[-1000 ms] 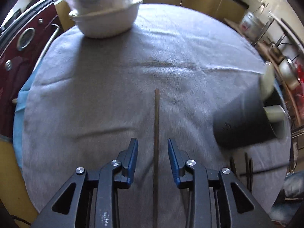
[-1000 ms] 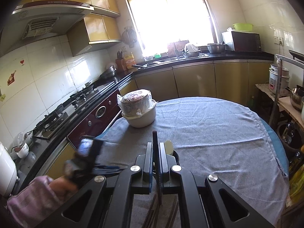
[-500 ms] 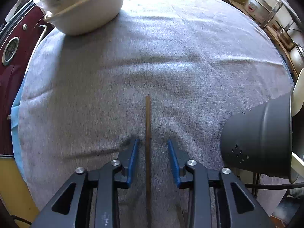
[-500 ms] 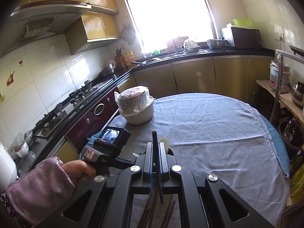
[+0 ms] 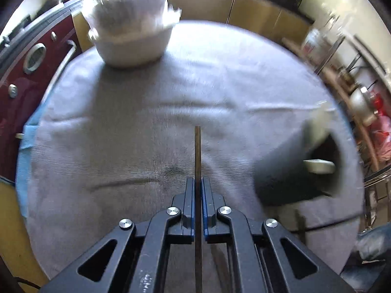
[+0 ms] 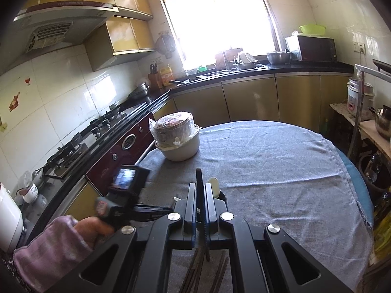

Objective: Organize utensils
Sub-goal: 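Lower the chopsticks into the black cup with both tools, then open both tools and move them back over the chopsticks on the cloth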

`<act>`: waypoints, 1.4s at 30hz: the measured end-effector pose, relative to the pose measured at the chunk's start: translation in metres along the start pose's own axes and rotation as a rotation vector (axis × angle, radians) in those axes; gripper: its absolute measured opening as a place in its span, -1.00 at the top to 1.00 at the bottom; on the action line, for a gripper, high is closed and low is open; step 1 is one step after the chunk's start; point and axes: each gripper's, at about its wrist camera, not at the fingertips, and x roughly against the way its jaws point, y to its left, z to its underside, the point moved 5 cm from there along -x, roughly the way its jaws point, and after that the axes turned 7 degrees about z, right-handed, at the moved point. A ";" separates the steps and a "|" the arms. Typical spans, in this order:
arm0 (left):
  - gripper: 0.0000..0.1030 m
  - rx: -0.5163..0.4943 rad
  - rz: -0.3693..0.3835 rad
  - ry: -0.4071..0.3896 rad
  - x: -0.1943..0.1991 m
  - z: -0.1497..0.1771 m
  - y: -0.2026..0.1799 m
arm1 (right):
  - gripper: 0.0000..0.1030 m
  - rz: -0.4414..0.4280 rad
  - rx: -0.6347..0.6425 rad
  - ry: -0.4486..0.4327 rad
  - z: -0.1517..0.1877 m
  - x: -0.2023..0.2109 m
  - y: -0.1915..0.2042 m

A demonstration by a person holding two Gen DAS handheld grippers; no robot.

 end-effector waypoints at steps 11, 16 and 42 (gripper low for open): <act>0.90 -0.080 0.131 -0.376 0.145 -0.027 -0.056 | 0.90 0.018 0.023 -0.049 -0.012 0.023 0.008; 0.90 -0.065 0.137 -0.532 0.177 -0.050 -0.079 | 0.90 0.029 0.040 -0.088 -0.028 0.036 0.012; 0.91 0.055 0.045 -0.669 0.081 -0.115 -0.093 | 0.91 0.032 -0.004 -0.109 -0.104 -0.021 0.001</act>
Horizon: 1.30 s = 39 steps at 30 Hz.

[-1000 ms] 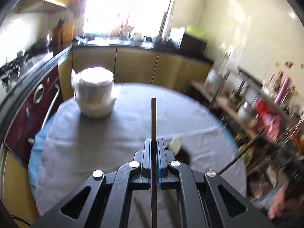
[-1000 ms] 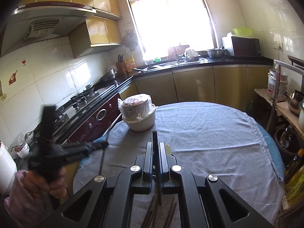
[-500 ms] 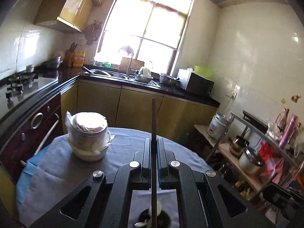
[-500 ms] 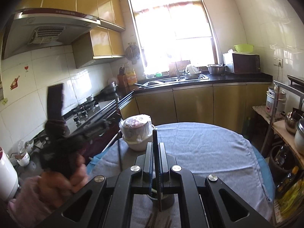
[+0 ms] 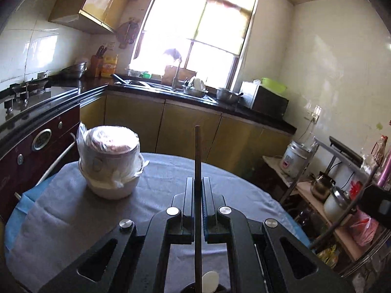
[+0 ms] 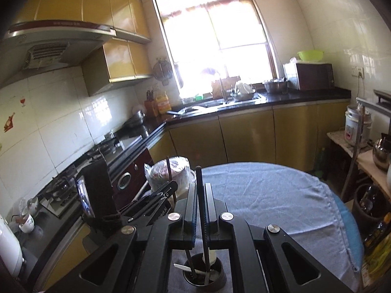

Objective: Organize utensils
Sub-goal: 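Open both tools and move them back over the chopsticks on the cloth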

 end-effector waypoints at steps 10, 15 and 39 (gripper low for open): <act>0.90 -0.007 -0.008 0.064 0.002 0.040 0.011 | 0.92 -0.018 -0.012 0.113 0.048 -0.022 -0.013; 0.89 -0.012 0.032 0.079 0.028 0.049 0.012 | 0.91 -0.052 -0.106 0.140 0.065 -0.010 -0.031; -0.28 -0.069 -0.203 0.378 0.172 0.188 0.057 | 0.33 -0.067 -0.281 0.399 0.221 0.018 -0.064</act>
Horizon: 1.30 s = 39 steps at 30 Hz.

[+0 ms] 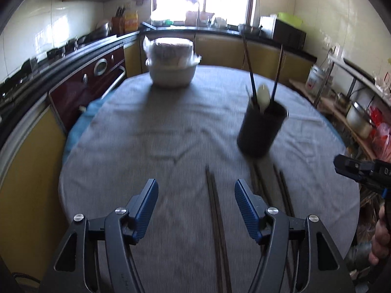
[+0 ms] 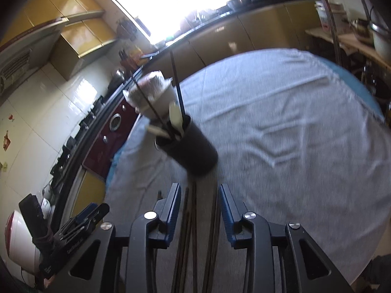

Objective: Organize utensils
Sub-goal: 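Open both tools and move them back over the chopsticks on the cloth, then position both open tools above the remaining dark chopsticks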

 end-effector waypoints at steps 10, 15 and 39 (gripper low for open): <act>-0.28 0.059 -0.012 0.094 0.001 0.059 0.009 | 0.33 0.005 0.036 0.113 0.057 -0.024 0.000; -0.28 0.074 -0.024 0.081 0.002 0.066 0.009 | 0.33 0.006 0.046 0.139 0.076 -0.029 -0.002; -0.28 0.097 -0.020 0.144 -0.020 0.076 0.014 | 0.33 0.022 0.044 0.170 0.083 -0.042 -0.005</act>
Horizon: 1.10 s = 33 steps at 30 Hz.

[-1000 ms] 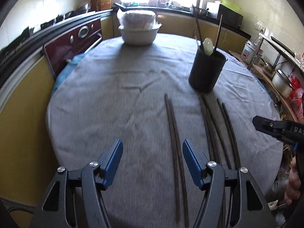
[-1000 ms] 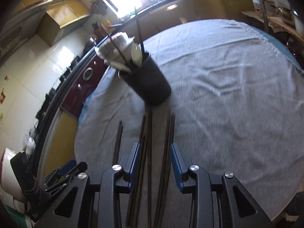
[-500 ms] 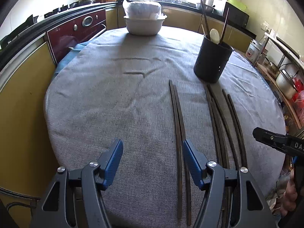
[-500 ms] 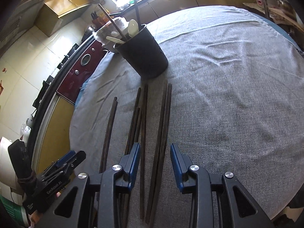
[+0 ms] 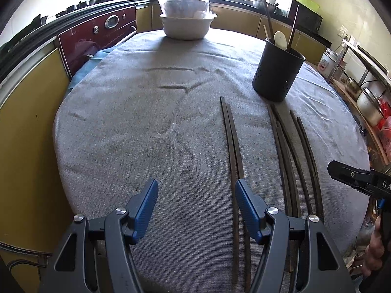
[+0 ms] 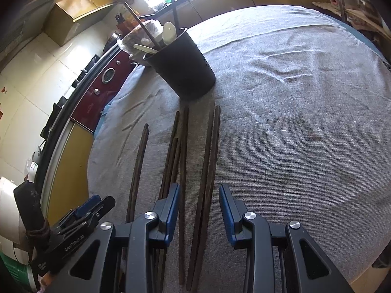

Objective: Organize utensils
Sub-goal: 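Position both open tools above the remaining dark chopsticks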

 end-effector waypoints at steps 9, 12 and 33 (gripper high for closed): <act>-0.28 0.007 -0.003 0.014 -0.004 0.003 0.004 | 0.33 0.001 -0.005 0.009 0.000 -0.005 -0.002; -0.28 0.005 -0.008 0.023 -0.007 0.004 0.004 | 0.33 0.001 -0.008 0.010 0.000 -0.006 -0.003; -0.28 -0.019 -0.021 0.055 -0.031 -0.011 0.009 | 0.36 0.230 0.066 -0.016 -0.043 -0.038 0.007</act>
